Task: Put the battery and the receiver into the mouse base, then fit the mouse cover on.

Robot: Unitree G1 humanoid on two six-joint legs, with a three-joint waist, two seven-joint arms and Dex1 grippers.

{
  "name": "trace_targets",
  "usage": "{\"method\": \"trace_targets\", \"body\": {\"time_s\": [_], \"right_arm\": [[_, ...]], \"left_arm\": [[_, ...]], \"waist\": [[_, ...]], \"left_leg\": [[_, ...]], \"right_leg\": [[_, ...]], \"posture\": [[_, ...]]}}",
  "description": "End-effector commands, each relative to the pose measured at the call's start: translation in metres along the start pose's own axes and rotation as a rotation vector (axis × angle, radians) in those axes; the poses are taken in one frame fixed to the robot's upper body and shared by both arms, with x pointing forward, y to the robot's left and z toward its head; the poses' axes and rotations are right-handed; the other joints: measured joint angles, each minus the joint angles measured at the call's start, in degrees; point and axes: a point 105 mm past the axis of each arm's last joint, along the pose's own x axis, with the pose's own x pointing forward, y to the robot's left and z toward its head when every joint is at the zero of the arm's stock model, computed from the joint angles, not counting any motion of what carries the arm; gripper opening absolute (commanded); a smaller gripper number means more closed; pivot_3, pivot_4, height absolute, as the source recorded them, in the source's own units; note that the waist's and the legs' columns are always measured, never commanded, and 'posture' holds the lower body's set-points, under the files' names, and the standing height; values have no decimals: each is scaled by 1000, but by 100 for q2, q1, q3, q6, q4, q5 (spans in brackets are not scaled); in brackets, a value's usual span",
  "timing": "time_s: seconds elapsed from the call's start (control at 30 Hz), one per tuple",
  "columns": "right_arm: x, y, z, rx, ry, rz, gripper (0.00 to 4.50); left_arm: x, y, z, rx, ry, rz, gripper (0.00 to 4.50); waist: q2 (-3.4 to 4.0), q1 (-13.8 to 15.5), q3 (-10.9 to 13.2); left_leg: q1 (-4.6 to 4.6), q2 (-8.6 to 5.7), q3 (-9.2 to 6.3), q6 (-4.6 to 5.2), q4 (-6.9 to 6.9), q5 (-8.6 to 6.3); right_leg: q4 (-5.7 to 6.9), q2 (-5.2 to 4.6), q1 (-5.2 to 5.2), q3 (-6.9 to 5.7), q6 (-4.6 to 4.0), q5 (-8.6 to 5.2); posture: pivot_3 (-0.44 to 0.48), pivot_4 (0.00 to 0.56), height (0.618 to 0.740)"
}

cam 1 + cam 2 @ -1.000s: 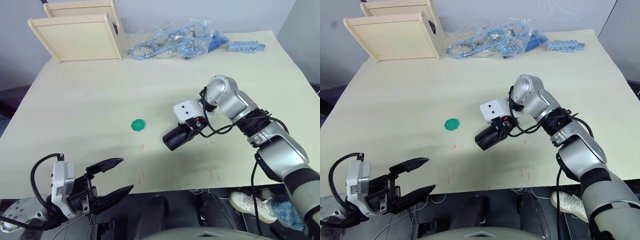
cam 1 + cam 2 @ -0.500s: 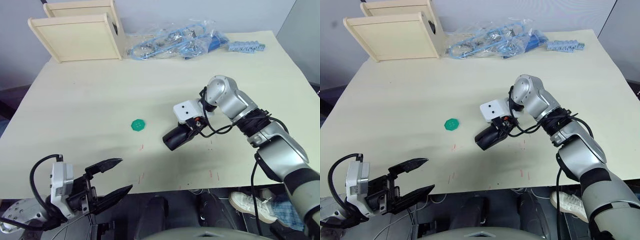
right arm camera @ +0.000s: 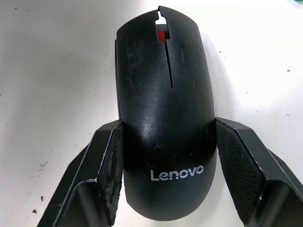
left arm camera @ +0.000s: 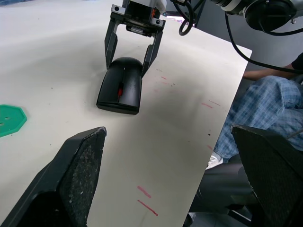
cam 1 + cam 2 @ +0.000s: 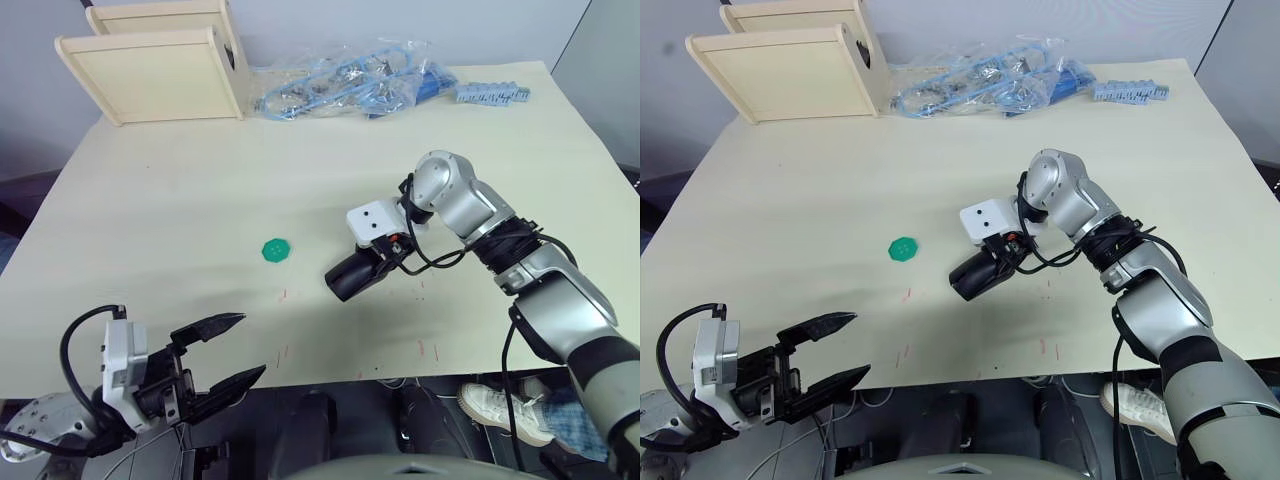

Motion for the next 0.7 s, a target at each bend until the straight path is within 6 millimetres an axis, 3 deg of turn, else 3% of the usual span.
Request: {"method": "trace_targets", "body": {"time_s": [0.03,0.7], "right_arm": [[-4,-4,9,-38,-18,-18,2400],[-4,-6,11,-39,-31,-32,2400]], "left_arm": [[3,-4,5,18,-4,-23,4500],[2,-5,5,12,-4,-22,4500]], "waist": [[0,0,0],[0,0,0]], "left_leg": [[0,0,0,0,0,0],[0,0,0,0,0,0]], "right_leg": [[0,0,0,0,0,0],[0,0,0,0,0,0]], "posture": [[0,150,740],[0,150,740]]}}
